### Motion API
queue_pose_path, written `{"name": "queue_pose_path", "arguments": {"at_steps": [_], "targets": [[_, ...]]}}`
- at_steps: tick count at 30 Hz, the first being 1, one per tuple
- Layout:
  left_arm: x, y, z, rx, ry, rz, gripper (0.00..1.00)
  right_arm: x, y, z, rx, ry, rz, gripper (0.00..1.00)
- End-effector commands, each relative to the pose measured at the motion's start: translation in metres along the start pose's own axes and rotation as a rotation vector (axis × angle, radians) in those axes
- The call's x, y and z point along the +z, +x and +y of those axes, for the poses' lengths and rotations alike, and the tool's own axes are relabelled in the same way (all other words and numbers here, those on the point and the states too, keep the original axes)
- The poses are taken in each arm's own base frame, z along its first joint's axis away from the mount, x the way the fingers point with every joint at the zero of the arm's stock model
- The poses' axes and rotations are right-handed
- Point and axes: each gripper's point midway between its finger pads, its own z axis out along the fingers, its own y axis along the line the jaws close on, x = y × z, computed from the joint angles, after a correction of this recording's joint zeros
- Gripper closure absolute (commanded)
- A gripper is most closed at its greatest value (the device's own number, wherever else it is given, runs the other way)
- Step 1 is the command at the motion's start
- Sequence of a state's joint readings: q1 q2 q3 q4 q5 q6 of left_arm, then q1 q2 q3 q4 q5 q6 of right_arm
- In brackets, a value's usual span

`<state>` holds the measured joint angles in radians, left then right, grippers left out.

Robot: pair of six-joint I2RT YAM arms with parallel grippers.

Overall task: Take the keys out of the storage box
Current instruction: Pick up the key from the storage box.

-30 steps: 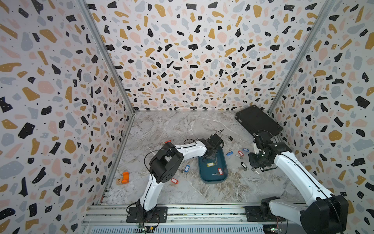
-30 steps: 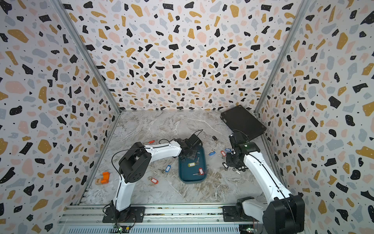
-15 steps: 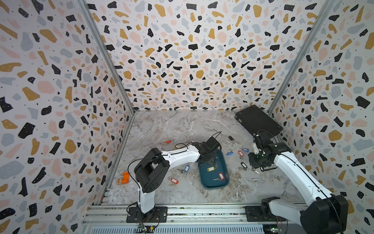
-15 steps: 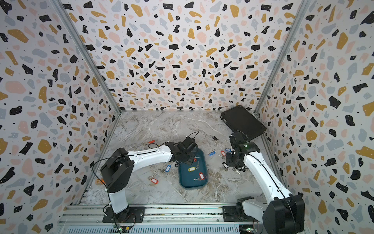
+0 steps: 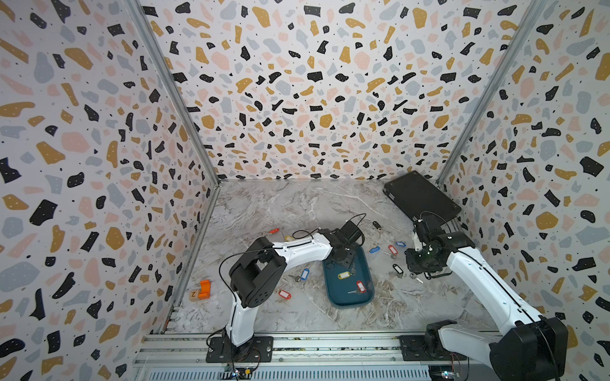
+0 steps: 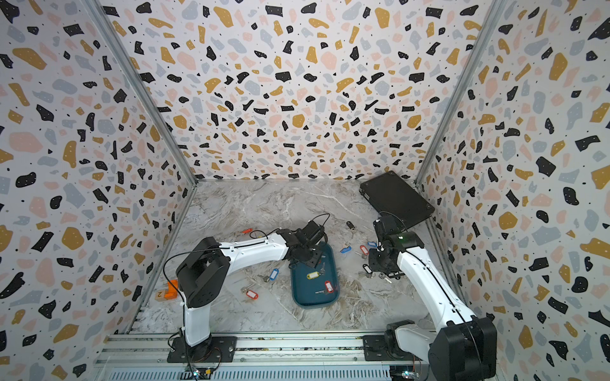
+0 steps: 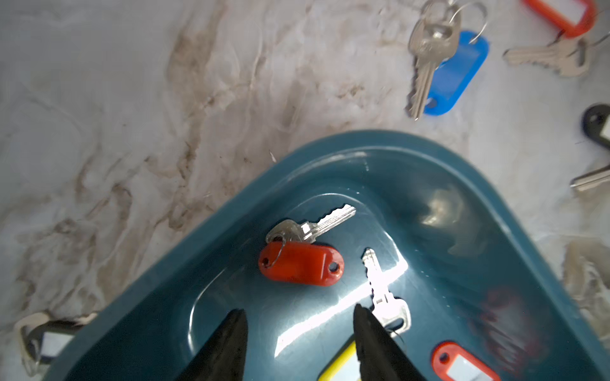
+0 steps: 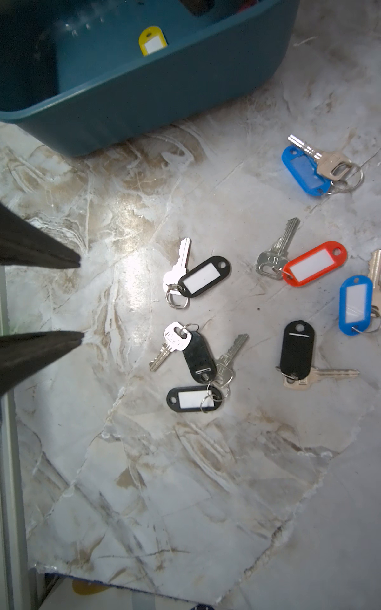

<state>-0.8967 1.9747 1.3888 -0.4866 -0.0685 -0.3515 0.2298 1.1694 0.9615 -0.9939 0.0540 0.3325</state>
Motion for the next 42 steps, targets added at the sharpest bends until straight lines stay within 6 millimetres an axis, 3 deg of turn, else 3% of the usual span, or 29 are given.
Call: {"name": "queue_pose_path", "arguments": {"at_steps": [1,12,21,26,30,33,34,37,42], "targets": [[-0.003,-0.013,0.003,0.028,-0.024,-0.031,0.45,-0.002,0.003,0.0,0.009,-0.007,0.0,0.63],[0.005,-0.03,0.016,0.024,-0.117,-0.103,0.46,-0.001,0.004,0.002,0.008,-0.018,0.002,0.65],[0.026,-0.03,0.01,0.033,-0.092,-0.1,0.6,0.0,0.004,0.002,0.006,-0.02,0.006,0.67],[0.038,-0.027,0.011,0.035,-0.098,-0.087,0.63,0.001,0.005,0.002,0.007,-0.022,0.009,0.67],[0.044,-0.028,0.012,0.036,-0.108,-0.086,0.76,0.001,0.005,0.003,0.006,-0.024,0.01,0.68],[0.047,-0.027,0.011,0.032,-0.106,-0.075,0.95,0.001,0.005,0.003,0.007,-0.026,0.007,0.69],[0.047,-0.028,0.011,0.031,-0.103,-0.072,0.99,0.0,0.005,0.003,0.007,-0.026,0.006,0.69],[0.039,-0.03,0.008,0.026,-0.09,-0.085,1.0,0.001,0.005,0.003,0.008,-0.026,0.007,0.7],[0.004,-0.04,0.009,-0.008,-0.079,-0.136,1.0,0.001,0.005,0.003,0.008,-0.025,0.007,0.7]]}}
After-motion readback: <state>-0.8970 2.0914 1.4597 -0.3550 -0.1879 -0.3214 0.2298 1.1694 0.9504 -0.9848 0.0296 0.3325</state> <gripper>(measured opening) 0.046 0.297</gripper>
